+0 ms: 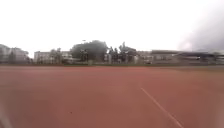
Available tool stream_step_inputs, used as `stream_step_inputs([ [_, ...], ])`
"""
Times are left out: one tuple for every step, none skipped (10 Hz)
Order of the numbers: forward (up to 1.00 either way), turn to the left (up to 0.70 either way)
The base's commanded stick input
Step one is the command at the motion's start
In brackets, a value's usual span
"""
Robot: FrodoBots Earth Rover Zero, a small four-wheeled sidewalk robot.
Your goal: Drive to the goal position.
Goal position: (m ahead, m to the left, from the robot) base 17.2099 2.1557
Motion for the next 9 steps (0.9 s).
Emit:
stream_step_inputs([
  [0.30,0.00],
  [0.30,0.00],
  [0.30,0.00],
  [0.30,0.00],
  [0.30,0.00],
  [0.30,0.00],
  [0.30,0.00],
  [0.30,0.00],
  [0.30,0.00],
])
